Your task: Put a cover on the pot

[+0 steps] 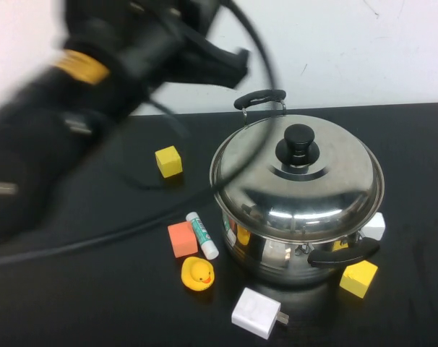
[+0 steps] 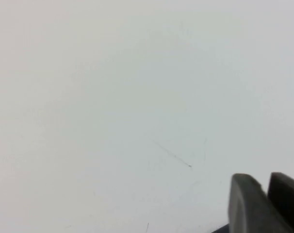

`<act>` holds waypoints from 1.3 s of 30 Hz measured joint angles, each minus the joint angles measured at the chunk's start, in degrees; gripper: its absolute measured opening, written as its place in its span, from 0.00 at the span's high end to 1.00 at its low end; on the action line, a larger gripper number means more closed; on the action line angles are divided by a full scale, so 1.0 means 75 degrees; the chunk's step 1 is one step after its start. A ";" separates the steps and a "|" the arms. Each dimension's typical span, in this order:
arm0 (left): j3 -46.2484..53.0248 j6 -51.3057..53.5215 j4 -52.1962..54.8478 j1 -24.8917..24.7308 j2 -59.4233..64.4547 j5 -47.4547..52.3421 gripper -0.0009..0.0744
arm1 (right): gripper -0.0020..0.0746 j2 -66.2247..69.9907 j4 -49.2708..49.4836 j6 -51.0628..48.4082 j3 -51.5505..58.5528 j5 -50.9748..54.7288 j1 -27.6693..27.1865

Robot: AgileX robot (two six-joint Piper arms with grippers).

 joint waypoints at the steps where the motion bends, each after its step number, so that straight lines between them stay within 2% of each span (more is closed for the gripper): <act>1: 0.0000 0.0464 -0.0453 0.0000 -0.0240 0.0278 0.91 | 0.98 0.0000 0.0000 0.0000 0.0000 0.0000 0.0000; 4: 0.0019 0.2109 -0.2162 0.0000 -0.1029 0.0905 0.97 | 0.98 0.0000 0.0000 0.0000 0.0000 0.0000 0.0000; 7: 0.0313 0.3676 -0.3860 0.0000 -0.1648 0.0887 0.98 | 0.98 0.0000 0.0000 0.0000 0.0000 0.0000 0.0000; 15: 0.2511 0.6930 -0.8422 0.0000 -0.3293 -0.0943 0.99 | 0.98 0.0000 0.0000 0.0000 0.0000 0.0000 0.0000; 17: 0.3080 0.7475 -0.9126 0.0000 -0.3709 -0.1193 0.99 | 0.98 0.0000 0.0000 0.0000 0.0000 0.0000 0.0000; 21: 0.4048 0.8051 -0.9607 0.0000 -0.4441 -0.1391 0.99 | 0.98 0.0000 0.0000 0.0000 0.0000 0.0000 0.0000; 27: 0.4924 0.8114 -0.9690 0.0000 -0.5299 -0.1157 0.99 | 0.98 0.0000 0.0000 0.0000 0.0000 0.0000 0.0000; 39: 0.5102 0.8067 -0.9702 0.0000 -0.5549 -0.1050 0.99 | 0.98 0.0000 0.0000 0.0000 0.0000 0.0000 0.0000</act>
